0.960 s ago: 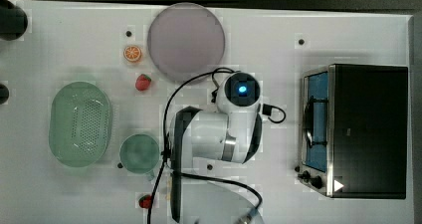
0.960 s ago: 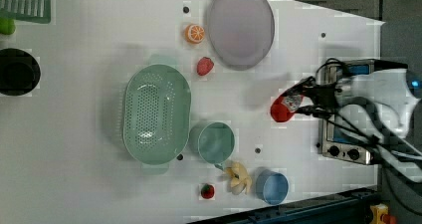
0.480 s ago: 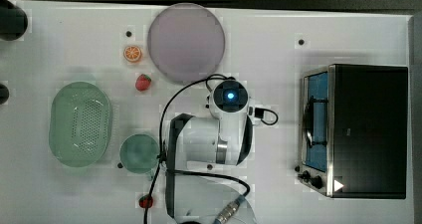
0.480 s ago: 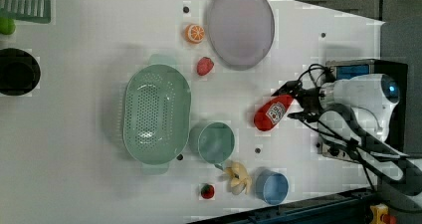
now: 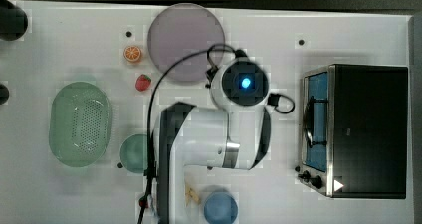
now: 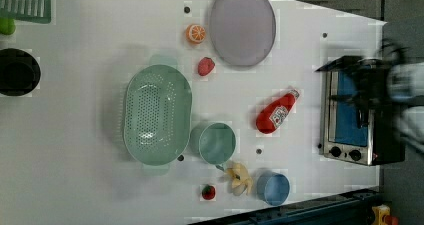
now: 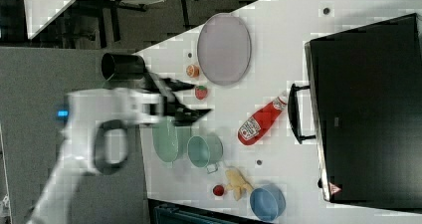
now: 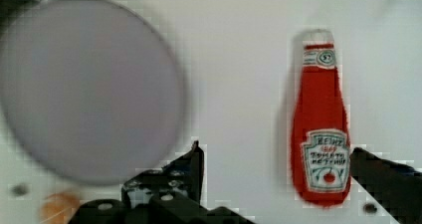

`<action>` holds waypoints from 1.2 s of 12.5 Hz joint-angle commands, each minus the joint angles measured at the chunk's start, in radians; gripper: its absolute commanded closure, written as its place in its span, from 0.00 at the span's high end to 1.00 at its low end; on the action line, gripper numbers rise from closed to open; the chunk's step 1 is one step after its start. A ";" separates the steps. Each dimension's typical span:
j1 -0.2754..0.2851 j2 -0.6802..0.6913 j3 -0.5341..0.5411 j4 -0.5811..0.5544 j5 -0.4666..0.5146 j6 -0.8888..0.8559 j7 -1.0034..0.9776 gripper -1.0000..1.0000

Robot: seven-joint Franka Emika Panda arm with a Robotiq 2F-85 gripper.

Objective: Pick Ketchup from oven and place it on table.

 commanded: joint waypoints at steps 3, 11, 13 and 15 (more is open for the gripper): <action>0.003 -0.105 -0.007 0.288 -0.088 -0.404 0.080 1.00; 0.004 -0.097 -0.006 0.357 -0.089 -0.562 0.081 1.00; 0.004 -0.092 -0.006 0.357 -0.089 -0.562 0.081 1.00; 0.004 -0.089 -0.006 0.357 -0.089 -0.562 0.081 1.00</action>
